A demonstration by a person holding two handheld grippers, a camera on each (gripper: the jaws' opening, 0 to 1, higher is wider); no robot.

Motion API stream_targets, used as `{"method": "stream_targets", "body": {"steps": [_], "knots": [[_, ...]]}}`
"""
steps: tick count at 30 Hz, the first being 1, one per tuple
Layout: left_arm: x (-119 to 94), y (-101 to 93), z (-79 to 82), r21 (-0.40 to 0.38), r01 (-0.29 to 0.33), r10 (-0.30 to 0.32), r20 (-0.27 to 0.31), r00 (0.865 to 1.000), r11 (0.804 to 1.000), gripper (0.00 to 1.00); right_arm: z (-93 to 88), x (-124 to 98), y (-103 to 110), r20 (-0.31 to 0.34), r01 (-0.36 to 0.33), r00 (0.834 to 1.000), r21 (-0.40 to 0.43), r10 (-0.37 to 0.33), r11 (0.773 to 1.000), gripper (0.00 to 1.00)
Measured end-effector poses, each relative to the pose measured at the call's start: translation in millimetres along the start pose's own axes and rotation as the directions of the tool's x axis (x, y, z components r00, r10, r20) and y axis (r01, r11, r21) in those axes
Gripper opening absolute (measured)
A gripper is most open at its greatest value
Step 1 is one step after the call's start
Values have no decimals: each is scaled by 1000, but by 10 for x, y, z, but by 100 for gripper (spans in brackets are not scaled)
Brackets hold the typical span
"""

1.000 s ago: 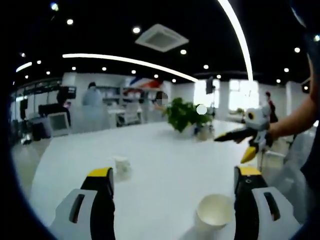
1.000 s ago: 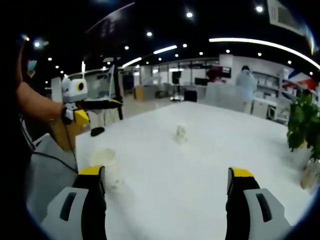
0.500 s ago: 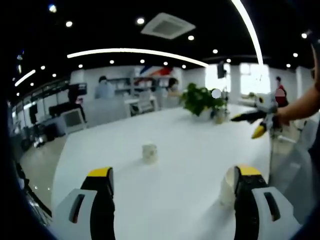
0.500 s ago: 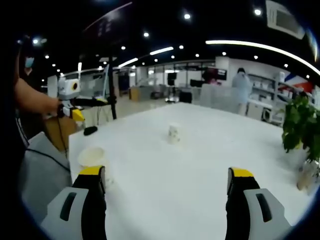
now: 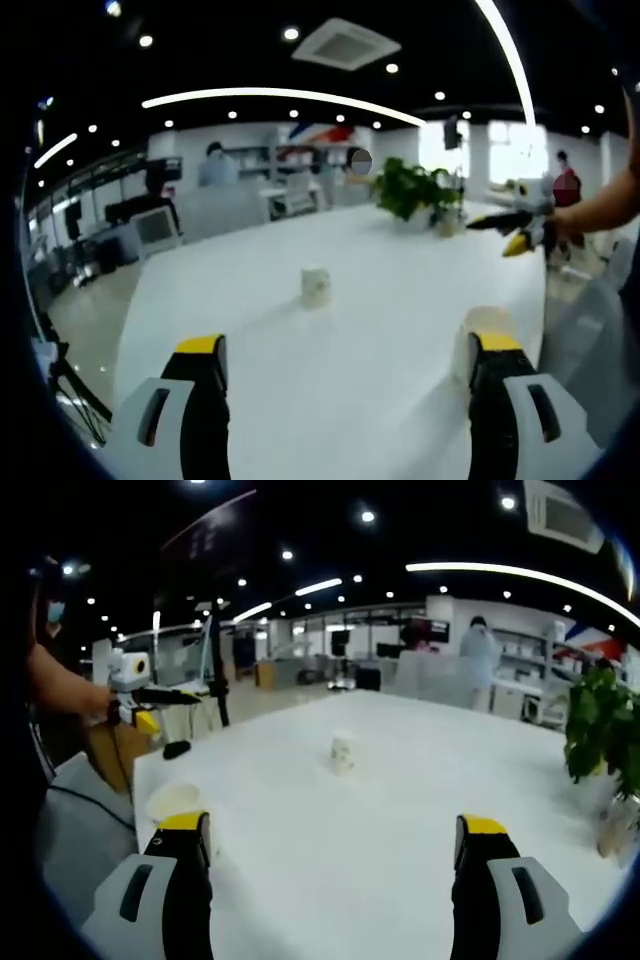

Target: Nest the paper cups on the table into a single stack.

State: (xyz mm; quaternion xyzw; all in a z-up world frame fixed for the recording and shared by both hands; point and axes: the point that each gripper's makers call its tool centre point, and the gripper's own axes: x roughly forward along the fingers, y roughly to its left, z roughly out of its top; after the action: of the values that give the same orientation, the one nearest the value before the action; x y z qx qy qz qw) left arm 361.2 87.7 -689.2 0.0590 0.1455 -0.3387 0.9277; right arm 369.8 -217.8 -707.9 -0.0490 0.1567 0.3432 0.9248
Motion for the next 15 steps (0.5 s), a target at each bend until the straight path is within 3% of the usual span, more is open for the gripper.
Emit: {"method": "stream_targets", "body": {"steps": [6, 13, 15], "knots": [[6, -8, -26, 0, 3, -3, 1, 1000, 1000, 98, -27, 20, -72, -2, 14, 1000, 5, -14, 1000, 100], [18, -3, -39, -12, -5, 5, 8, 1000, 1000, 98, -81, 226, -64, -12, -4, 1000, 6, 4, 1000, 100], [21, 6, -80, -13, -7, 7, 8, 1000, 1000, 98, -37, 321, -27, 19, -21, 1000, -8, 21, 1000, 100]]}}
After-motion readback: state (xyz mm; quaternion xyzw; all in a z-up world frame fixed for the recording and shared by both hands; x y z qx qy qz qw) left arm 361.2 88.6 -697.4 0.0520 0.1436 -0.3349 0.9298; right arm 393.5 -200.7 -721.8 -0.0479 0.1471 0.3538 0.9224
